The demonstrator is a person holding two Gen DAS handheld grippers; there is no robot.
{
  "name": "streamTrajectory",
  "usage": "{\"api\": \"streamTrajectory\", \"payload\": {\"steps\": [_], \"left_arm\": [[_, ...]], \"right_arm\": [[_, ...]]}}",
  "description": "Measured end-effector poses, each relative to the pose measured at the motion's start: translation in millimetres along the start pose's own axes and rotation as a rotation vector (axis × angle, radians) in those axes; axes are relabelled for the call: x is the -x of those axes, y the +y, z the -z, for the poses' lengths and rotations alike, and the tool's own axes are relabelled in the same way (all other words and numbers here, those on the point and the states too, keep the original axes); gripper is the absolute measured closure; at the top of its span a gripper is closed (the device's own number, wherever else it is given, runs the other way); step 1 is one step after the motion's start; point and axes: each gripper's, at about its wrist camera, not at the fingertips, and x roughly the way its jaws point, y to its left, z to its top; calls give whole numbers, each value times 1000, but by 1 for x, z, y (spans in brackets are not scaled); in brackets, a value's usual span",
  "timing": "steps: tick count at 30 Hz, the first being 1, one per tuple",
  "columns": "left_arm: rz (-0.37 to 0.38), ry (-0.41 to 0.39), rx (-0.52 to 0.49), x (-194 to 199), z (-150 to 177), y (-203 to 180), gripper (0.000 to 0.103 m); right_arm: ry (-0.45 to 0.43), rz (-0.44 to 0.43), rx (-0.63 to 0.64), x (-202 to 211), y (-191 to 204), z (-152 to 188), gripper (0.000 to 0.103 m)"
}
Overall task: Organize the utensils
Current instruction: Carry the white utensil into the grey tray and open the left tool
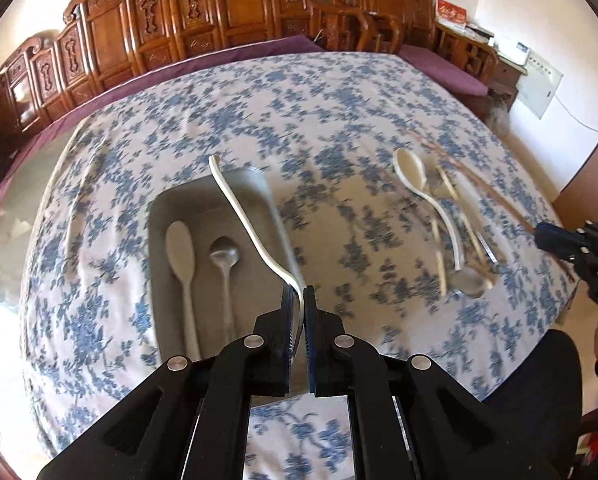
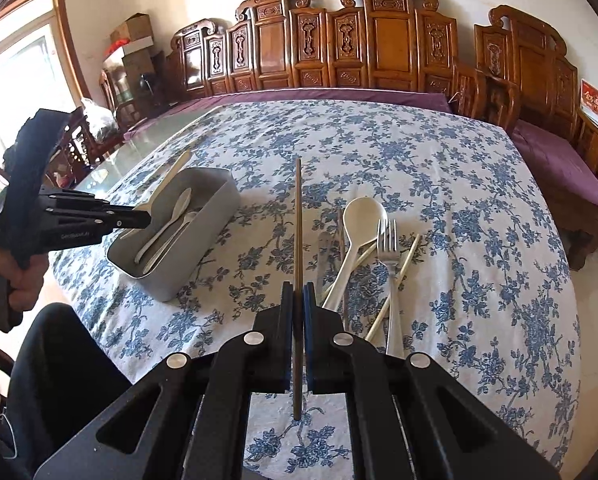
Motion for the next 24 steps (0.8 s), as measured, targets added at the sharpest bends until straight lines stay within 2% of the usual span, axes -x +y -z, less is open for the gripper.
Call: {"api": "streamTrajectory", "payload": {"steps": [12, 24], "left_arm": [[-27, 76, 56, -37, 18, 33, 99], [-41, 127, 60, -58, 24, 41, 98]], "right_arm": [[-17, -15, -3, -4, 19, 2, 97], [-1, -34, -1, -9, 27, 4, 97]]}}
